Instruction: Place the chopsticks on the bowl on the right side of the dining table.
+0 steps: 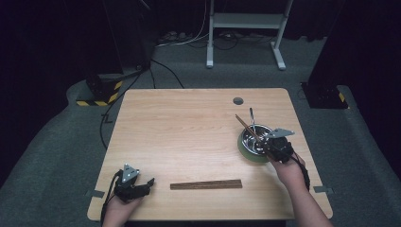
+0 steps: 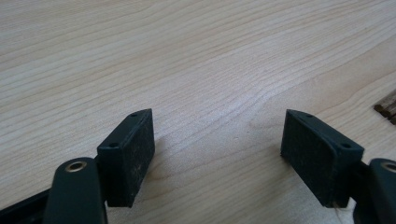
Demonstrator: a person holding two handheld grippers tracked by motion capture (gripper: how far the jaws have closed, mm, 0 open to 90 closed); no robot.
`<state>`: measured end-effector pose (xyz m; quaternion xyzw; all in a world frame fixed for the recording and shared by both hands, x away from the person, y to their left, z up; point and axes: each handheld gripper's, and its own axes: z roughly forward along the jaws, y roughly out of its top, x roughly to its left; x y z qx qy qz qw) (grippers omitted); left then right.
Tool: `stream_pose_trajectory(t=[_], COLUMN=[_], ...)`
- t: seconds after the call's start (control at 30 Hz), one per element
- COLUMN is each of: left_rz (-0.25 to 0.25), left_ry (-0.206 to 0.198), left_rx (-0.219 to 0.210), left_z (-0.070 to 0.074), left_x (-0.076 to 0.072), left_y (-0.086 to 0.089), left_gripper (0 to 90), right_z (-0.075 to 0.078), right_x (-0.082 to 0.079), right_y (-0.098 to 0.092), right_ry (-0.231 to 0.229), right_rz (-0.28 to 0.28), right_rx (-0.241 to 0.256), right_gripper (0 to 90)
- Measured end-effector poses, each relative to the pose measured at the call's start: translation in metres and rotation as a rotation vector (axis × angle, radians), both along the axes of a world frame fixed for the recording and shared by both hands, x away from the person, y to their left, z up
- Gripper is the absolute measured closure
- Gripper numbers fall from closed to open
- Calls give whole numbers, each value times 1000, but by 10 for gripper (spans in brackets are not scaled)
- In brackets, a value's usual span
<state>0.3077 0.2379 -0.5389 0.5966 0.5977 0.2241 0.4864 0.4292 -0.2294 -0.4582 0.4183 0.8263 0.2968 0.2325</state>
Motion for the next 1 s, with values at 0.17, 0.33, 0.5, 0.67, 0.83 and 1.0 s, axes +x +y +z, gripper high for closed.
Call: stream_pose_trajectory(t=[0.17, 0.33, 0.5, 0.67, 0.83, 1.0], left_rz=[12, 12, 12, 11, 11, 9], left_ry=[-4, -4, -4, -3, -3, -1], left_rx=[-16, -16, -16, -15, -15, -12], left_z=[0, 0, 0, 0, 0, 0], left_x=[0, 0, 0, 0, 0, 0], left_y=[-1, -1, -1, -1, -1, -1], left_gripper=[257, 257, 257, 257, 257, 257], right_z=[-2, -4, -4, -4, 1, 8], right_x=[2, 4, 5, 6, 4, 6], right_y=[2, 3, 4, 5, 5, 3], right_ry=[0, -1, 1, 3, -8, -10], right_rz=[-2, -10, -4, -6, 1, 1], right_rx=[-11, -17, -26, -25, -14, 0], right_gripper=[834, 833, 832, 813, 776, 665])
